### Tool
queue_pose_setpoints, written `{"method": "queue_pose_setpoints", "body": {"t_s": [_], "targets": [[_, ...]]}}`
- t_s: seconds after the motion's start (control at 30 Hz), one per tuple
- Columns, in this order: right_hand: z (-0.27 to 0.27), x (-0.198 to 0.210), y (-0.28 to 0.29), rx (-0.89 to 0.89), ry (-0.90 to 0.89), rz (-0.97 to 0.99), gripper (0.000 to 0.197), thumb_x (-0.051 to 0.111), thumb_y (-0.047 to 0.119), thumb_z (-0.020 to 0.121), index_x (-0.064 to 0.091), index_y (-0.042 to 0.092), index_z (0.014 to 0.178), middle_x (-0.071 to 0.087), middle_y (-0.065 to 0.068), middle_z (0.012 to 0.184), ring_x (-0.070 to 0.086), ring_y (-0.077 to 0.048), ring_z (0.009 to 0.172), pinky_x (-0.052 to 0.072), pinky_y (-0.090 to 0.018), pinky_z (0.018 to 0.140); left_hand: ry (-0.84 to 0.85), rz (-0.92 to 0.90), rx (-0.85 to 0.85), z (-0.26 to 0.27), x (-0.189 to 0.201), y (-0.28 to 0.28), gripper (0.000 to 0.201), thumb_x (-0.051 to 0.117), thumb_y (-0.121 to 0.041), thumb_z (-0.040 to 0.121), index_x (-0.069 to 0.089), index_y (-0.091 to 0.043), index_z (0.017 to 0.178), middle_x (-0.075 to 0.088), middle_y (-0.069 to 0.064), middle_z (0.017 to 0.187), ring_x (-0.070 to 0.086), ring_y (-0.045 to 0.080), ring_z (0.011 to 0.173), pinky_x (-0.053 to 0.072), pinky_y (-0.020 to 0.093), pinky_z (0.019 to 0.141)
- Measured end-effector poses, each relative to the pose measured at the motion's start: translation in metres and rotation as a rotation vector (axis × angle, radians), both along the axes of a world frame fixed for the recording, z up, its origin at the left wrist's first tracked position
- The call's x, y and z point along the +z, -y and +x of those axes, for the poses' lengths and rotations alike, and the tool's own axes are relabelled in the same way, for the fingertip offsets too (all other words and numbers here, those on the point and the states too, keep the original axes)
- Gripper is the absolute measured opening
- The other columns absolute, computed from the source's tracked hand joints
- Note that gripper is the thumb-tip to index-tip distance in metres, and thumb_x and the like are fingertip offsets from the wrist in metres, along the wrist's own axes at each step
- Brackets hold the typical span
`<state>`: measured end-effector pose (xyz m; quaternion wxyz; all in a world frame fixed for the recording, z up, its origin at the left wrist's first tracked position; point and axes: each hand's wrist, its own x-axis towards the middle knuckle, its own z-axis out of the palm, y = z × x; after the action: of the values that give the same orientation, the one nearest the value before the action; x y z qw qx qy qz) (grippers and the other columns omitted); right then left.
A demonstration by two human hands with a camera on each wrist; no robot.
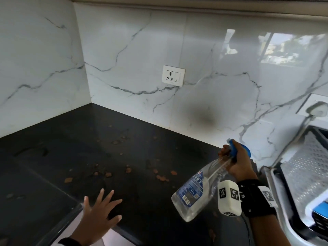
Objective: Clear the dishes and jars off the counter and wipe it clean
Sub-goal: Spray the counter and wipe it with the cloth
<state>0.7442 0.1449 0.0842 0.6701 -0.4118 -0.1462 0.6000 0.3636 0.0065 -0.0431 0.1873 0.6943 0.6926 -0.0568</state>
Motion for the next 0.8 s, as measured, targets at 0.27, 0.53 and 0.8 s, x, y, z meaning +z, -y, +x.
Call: {"method": "queue_pose_setpoints", "body": {"t_s": [0.27,0.53,0.8], "targets": [[-0.062,0.0,0.004,0.061,0.022,0.091,0.016,0.06,0.028,0.089,0.061,0.012,0.087,0.062,0.0,0.058,0.063,-0.013,0.055,0.051,-0.031,0.081,0.111,0.11,0.217,-0.094,0.019,0.001,0.019,0.039,-0.053,0.093,0.032,-0.059,0.11,0.018,-0.016,0.153,-0.005,0.016,0.146,-0.01,0.062,0.108],[-0.131,-0.004,-0.016,0.06,0.031,0.008,0.016,0.062,0.028,0.087,0.058,0.014,0.079,0.056,0.003,0.05,0.056,-0.009,0.047,0.054,-0.022,0.056,0.164,0.156,0.267,-0.161,0.028,-0.018,0.017,0.04,-0.053,0.093,0.034,-0.053,0.109,0.032,-0.021,0.145,0.007,0.012,0.145,-0.034,0.05,0.098],[-0.188,-0.009,-0.015,0.13,-0.027,0.046,0.017,0.066,0.027,0.079,0.061,0.011,0.084,0.06,0.0,0.058,0.061,-0.012,0.054,0.057,-0.026,0.063,0.178,0.158,0.252,-0.217,0.028,-0.037,0.016,0.038,-0.053,0.093,0.034,-0.053,0.108,0.036,-0.019,0.142,0.015,0.008,0.142,-0.013,0.058,0.109]]}}
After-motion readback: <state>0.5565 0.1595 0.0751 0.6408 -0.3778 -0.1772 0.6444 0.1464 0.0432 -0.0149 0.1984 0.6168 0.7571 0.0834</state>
